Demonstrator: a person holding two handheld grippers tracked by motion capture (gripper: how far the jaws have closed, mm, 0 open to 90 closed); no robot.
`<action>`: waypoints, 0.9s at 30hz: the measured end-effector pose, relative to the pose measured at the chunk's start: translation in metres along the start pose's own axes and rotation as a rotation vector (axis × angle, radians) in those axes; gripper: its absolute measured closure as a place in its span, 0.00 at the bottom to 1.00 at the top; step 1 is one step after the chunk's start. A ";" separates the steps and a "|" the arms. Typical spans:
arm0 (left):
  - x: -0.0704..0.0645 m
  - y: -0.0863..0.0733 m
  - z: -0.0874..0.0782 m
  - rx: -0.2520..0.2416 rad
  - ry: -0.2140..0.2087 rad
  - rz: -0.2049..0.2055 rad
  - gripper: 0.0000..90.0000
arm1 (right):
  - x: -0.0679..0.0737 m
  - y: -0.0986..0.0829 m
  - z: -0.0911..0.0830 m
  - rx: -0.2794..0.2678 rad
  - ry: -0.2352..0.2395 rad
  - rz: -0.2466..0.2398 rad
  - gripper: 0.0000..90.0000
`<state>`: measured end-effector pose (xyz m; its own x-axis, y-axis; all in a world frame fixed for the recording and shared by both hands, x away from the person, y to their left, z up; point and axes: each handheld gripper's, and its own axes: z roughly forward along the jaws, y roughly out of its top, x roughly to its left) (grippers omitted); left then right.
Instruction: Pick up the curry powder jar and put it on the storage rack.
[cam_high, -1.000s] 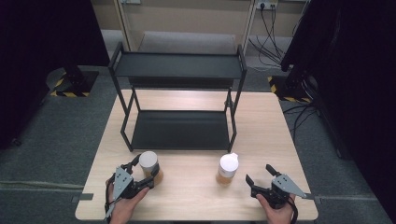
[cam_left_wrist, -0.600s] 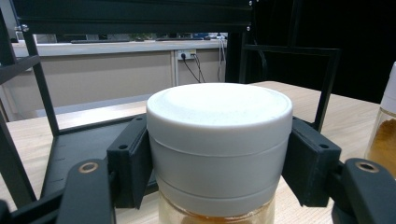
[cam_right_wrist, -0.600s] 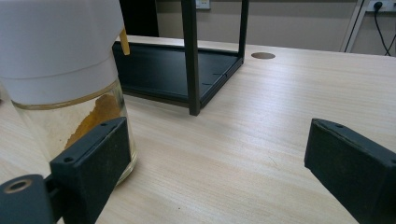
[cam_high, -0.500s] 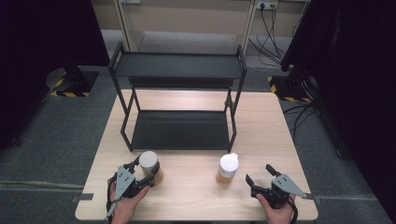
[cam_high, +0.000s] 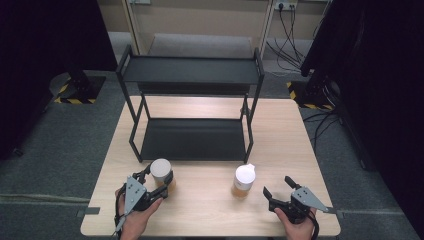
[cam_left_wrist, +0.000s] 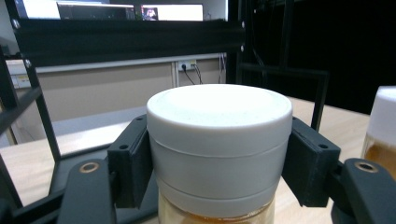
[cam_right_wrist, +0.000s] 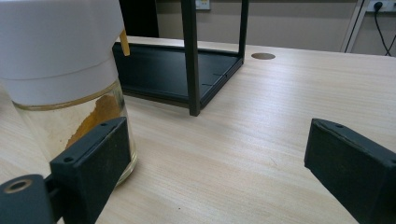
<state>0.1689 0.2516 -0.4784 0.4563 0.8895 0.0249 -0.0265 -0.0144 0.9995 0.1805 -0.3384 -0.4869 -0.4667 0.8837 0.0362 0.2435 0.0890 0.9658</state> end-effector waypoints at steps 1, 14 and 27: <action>-0.001 0.002 0.001 -0.008 0.004 0.000 0.37 | 0.000 0.000 0.000 0.001 0.000 0.000 0.08; -0.008 0.026 0.007 -0.072 0.038 0.010 0.37 | 0.000 -0.001 0.000 -0.004 -0.001 0.004 0.08; -0.007 0.049 0.014 -0.104 0.074 0.005 0.37 | 0.001 0.000 0.000 -0.001 -0.002 -0.002 0.08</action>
<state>0.1772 0.2383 -0.4298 0.3890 0.9209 0.0252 -0.1224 0.0246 0.9922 0.1802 -0.3380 -0.4871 -0.4656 0.8844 0.0338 0.2414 0.0901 0.9662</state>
